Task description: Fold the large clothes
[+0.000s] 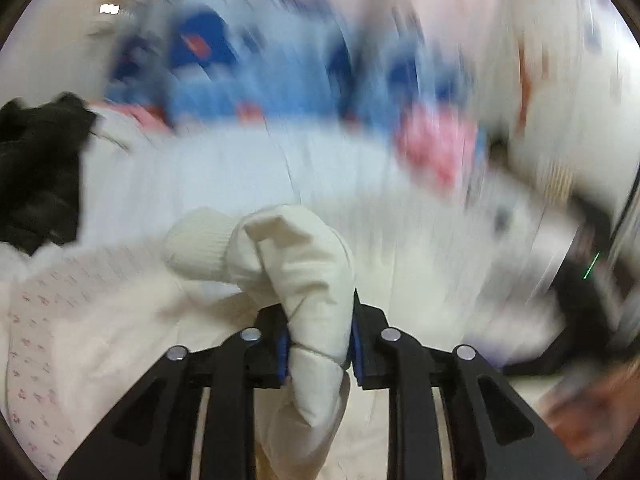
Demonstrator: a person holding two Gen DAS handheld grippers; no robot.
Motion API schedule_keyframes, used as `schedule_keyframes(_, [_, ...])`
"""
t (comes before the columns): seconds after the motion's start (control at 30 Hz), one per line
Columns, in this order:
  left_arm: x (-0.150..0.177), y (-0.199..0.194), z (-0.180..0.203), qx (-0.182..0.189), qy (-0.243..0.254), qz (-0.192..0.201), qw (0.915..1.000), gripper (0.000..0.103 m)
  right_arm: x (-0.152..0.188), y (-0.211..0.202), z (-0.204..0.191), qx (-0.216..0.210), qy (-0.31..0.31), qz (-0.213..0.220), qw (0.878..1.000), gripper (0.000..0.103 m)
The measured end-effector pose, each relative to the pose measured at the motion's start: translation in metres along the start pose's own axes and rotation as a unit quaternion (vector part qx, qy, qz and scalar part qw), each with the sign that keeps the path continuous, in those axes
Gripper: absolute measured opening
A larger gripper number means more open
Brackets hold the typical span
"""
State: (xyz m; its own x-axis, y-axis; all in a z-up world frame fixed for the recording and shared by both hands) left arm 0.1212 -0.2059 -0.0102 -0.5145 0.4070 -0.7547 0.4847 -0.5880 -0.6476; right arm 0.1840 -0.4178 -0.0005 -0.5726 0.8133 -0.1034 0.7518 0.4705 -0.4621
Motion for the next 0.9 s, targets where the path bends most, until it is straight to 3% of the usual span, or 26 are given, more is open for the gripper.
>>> schedule_keyframes(0.03, [0.017, 0.021, 0.010, -0.025, 0.045, -0.032, 0.9982, 0.037, -0.004, -0.002, 0.007, -0.007, 0.020, -0.004, 1.000, 0.094])
schedule_keyframes(0.07, [0.039, 0.037, 0.029, -0.082, 0.129, -0.047, 0.9872, 0.052, -0.006, -0.002, 0.010, -0.010, 0.027, -0.006, 1.000, 0.094])
schedule_keyframes(0.1, [0.050, 0.043, 0.042, -0.134, 0.200, -0.043, 0.9697, 0.063, -0.009, -0.002, 0.013, -0.014, 0.038, -0.013, 0.999, 0.094])
schedule_keyframes(0.17, [0.066, 0.044, 0.068, -0.203, 0.311, -0.035, 0.9277, 0.065, -0.011, -0.001, 0.016, -0.019, 0.046, -0.020, 0.999, 0.095])
schedule_keyframes(0.33, [0.077, 0.015, 0.097, -0.226, 0.419, -0.014, 0.8791, 0.070, -0.010, 0.005, 0.003, -0.015, 0.018, -0.039, 0.999, 0.095])
schedule_keyframes(0.4, [0.082, 0.001, 0.106, -0.231, 0.467, -0.001, 0.8537, 0.073, -0.007, 0.006, -0.008, -0.006, -0.015, -0.043, 0.999, 0.095])
schedule_keyframes(0.47, [0.095, -0.009, 0.103, -0.227, 0.492, 0.001, 0.8406, 0.073, -0.001, 0.006, -0.016, 0.002, -0.039, -0.050, 0.998, 0.095])
schedule_keyframes(0.53, [0.099, -0.018, 0.103, -0.219, 0.502, 0.002, 0.8367, 0.073, 0.005, 0.006, -0.023, 0.000, -0.059, -0.059, 0.996, 0.096])
schedule_keyframes(0.57, [0.101, -0.025, 0.099, -0.211, 0.490, -0.002, 0.8460, 0.073, 0.010, 0.006, -0.025, 0.000, -0.071, -0.067, 0.995, 0.096])
schedule_keyframes(0.63, [0.094, -0.036, 0.085, -0.175, 0.420, -0.003, 0.8904, 0.073, 0.011, 0.004, -0.026, 0.007, -0.078, -0.057, 0.995, 0.096])
schedule_keyframes(0.7, [0.070, -0.051, 0.058, -0.090, 0.249, 0.004, 0.9642, 0.077, 0.011, 0.002, -0.028, 0.007, -0.076, -0.050, 0.996, 0.096])
schedule_keyframes(0.73, [0.060, -0.052, 0.044, -0.056, 0.184, 0.007, 0.9813, 0.077, 0.010, 0.001, -0.028, 0.006, -0.074, -0.049, 0.996, 0.096])
schedule_keyframes(0.77, [0.043, -0.050, 0.031, -0.010, 0.101, 0.013, 0.9948, 0.077, 0.010, 0.000, -0.027, 0.007, -0.071, -0.045, 0.996, 0.096])
schedule_keyframes(0.8, [0.032, -0.048, 0.025, 0.027, 0.052, 0.019, 0.9981, 0.077, 0.008, -0.002, -0.024, 0.009, -0.068, -0.042, 0.997, 0.096])
schedule_keyframes(0.9, [0.001, -0.017, 0.017, 0.121, -0.076, 0.010, 0.9897, 0.078, 0.002, -0.006, -0.019, 0.008, -0.053, -0.031, 0.998, 0.096])
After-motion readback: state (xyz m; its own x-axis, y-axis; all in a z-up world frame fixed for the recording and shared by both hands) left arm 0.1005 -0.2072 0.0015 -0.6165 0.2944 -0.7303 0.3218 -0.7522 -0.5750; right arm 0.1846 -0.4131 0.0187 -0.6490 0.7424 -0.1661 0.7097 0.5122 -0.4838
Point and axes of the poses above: each gripper's, at about its wrist camera, not at the fingertips, and y roughly the way its jaws point, z to its right, x to its underside, the point moved 9 cm from there along y, roughly the way its jaws point, and after that the axes turned 7 degrees about x, right-handed, at the moved point
